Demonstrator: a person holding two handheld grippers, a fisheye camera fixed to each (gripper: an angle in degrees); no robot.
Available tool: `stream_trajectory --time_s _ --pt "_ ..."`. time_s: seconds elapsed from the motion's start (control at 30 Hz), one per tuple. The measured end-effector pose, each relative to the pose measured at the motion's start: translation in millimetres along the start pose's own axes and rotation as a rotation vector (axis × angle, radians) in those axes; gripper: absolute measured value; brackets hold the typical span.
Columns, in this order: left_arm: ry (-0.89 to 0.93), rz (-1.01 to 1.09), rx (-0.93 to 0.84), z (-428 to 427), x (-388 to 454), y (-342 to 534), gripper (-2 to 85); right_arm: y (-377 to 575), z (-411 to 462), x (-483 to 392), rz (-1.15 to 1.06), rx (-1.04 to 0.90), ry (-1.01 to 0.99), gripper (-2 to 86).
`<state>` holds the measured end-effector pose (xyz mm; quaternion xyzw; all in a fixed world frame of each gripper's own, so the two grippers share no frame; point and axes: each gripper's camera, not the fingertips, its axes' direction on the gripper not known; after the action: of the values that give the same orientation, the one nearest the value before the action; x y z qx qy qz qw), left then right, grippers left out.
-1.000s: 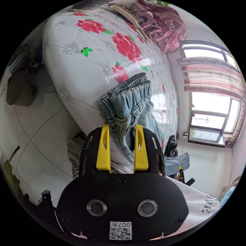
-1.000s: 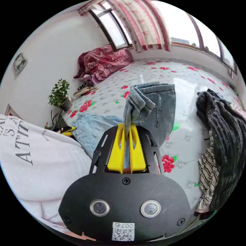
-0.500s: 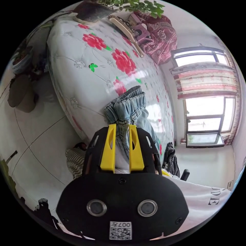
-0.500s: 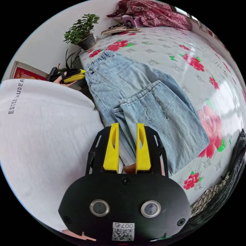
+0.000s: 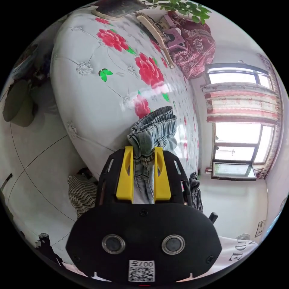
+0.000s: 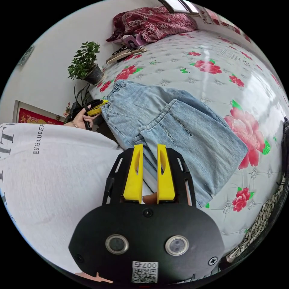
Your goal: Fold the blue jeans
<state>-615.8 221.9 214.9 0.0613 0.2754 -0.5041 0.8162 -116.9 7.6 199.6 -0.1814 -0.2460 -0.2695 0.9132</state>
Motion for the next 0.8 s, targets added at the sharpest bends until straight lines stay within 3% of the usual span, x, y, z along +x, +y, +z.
stream_trajectory --time_s 0.13,0.3,0.4,0.53,0.6,0.67,0.8 --pt "0.045 0.238 0.014 -7 91 17 7.3 24 -30 24 0.067 0.088 0.027 6.6" --pt "0.09 0.87 -0.153 38 282 105 6.6 85 -67 84 0.26 0.207 0.053 7.4" --pt "0.193 1.125 -0.298 91 354 182 6.8 128 -82 121 0.4 0.289 0.027 7.8" --pt "0.236 1.294 -0.623 206 389 284 7.2 178 -86 162 0.553 0.357 -0.021 8.3" --pt "0.078 1.367 -0.824 268 384 335 6.6 202 -81 187 0.629 0.356 -0.08 8.7" --pt "0.089 1.371 -0.891 277 381 347 7.6 219 -81 203 0.671 0.383 -0.133 9.3" --pt "0.019 1.269 -0.747 253 369 309 8.9 242 -78 239 0.7 0.437 -0.244 10.9"
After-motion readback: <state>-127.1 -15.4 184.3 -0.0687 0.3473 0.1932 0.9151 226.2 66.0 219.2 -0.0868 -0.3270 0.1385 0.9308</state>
